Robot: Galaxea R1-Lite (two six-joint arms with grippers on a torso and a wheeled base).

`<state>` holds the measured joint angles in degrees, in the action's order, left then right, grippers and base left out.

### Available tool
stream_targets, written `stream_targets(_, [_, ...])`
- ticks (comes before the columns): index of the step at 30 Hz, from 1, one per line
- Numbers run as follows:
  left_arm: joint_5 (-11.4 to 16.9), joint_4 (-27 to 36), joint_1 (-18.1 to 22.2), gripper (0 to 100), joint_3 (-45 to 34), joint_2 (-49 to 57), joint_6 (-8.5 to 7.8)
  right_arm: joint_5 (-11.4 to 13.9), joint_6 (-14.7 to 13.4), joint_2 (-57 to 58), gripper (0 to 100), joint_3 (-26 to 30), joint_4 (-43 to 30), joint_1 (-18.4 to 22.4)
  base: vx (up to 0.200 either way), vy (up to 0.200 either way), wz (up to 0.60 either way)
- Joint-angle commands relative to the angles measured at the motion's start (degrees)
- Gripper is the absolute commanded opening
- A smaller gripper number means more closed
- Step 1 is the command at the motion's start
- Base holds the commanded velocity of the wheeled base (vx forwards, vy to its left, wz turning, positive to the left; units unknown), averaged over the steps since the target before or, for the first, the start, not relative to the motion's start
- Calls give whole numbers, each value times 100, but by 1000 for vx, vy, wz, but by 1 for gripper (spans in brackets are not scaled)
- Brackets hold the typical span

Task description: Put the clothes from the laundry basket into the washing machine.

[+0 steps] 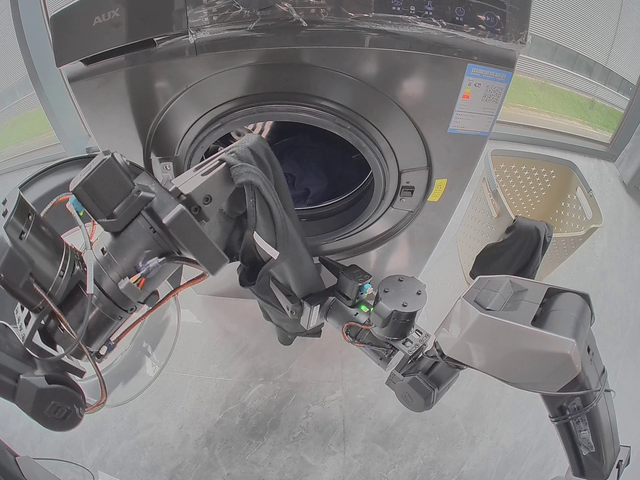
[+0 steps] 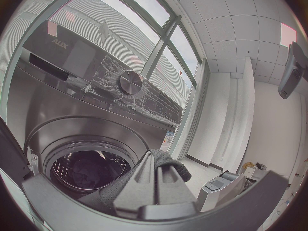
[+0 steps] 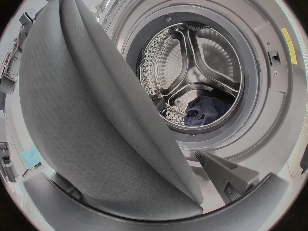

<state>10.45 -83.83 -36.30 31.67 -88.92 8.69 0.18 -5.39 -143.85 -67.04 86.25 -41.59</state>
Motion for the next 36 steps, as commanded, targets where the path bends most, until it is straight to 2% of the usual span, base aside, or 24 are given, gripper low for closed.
stream_targets(1, [1, -1, -8, 0, 6, 15, 1, -9, -6, -135, 0, -143, 6, 11, 0, 0, 0])
stream_targets(6, [-43, 78, 80, 0, -47, -12, 1, -9, -6, -29, 0, -82, 76, 187, 0, 0, 0])
stream_targets(11, [-16, 236, 493, 0, -232, -187, -8, -1, -6, 568, 0, 402, 120, 407, 0, 0, 0])
stream_targets(16, [19, 385, 730, 0, -469, -363, -17, -1, -6, 1236, 0, 833, 155, 424, 0, 0, 0])
stream_targets(18, [36, 456, 800, 0, -566, -442, -52, -1, -6, 1395, 0, 868, 129, 415, 0, 0, 0])
stream_targets(22, [186, 508, 897, 0, -970, -829, -351, -1, -6, 1667, 0, 876, 85, 354, 0, 0, 0])
stream_targets(23, [186, 508, 897, 0, -996, -855, -377, -1, -6, 1676, 0, 876, 85, 345, 0, 0, 0])
stream_targets(24, [186, 438, 888, 0, -1119, -1084, -500, -9, -15, 1685, 0, 876, 85, 319, 0, 0, 0])
stream_targets(26, [186, 394, 879, 0, -1190, -1268, -570, -9, -24, 1685, 0, 885, 85, 275, 0, 0, 0])
stream_targets(36, [195, -36, 923, 0, -1321, -1848, -597, -9, -32, 1667, 0, 876, 76, 160, 0, 0, 0])
